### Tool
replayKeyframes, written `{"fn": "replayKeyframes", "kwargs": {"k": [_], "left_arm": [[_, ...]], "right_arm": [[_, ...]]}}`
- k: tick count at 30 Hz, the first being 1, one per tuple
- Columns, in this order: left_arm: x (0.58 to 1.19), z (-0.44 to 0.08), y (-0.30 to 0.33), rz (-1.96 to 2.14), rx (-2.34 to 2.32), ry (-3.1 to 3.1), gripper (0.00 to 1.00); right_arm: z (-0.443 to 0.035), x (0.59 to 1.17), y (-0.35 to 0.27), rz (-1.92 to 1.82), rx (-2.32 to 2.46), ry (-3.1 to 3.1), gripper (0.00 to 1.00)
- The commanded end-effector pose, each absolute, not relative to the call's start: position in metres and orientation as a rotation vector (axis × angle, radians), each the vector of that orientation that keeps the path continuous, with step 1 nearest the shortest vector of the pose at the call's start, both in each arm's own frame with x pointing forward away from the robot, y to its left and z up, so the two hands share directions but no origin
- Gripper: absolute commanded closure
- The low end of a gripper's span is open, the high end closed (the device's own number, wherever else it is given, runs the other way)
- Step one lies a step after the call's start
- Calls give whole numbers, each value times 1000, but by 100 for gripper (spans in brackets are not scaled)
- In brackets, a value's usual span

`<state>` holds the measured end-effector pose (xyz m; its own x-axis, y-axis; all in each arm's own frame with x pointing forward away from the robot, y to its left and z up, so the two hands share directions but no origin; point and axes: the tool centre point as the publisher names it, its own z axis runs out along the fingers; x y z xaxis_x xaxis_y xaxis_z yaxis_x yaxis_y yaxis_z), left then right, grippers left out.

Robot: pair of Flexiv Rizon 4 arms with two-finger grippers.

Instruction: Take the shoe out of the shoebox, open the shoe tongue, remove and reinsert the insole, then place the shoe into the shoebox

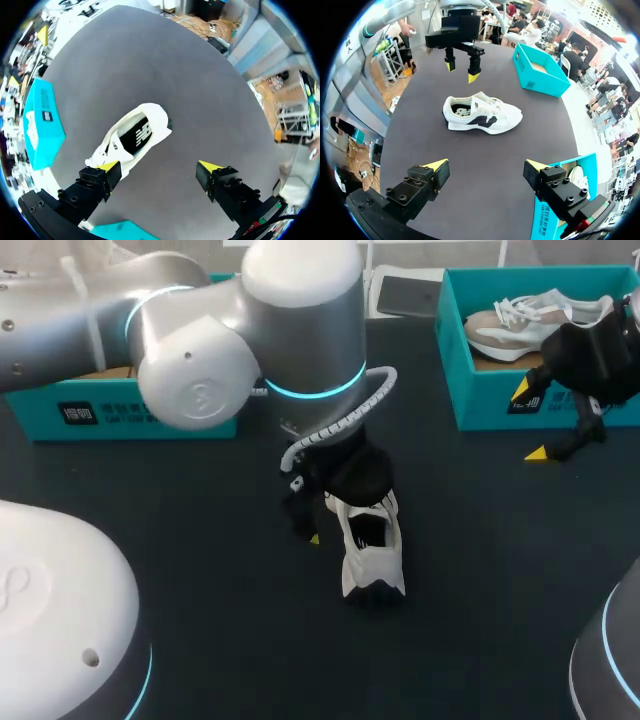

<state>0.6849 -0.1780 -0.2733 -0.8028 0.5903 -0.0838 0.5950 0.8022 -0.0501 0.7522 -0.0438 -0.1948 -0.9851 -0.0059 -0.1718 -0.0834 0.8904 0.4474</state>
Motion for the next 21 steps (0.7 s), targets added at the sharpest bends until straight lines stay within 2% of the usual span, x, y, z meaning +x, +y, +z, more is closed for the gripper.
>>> {"fn": "replayKeyframes", "kwargs": {"k": [1,9,21], "left_arm": [[682,-275,-173,-145,-97,3057,0],[667,-281,-188,-74,-258,3109,0],[649,-309,-228,-195,-507,3085,0]], "right_arm": [[-196,753,-43,690,-67,2894,0],[-196,753,-43,690,-67,2894,0],[-196,753,-43,690,-67,2894,0]]}}
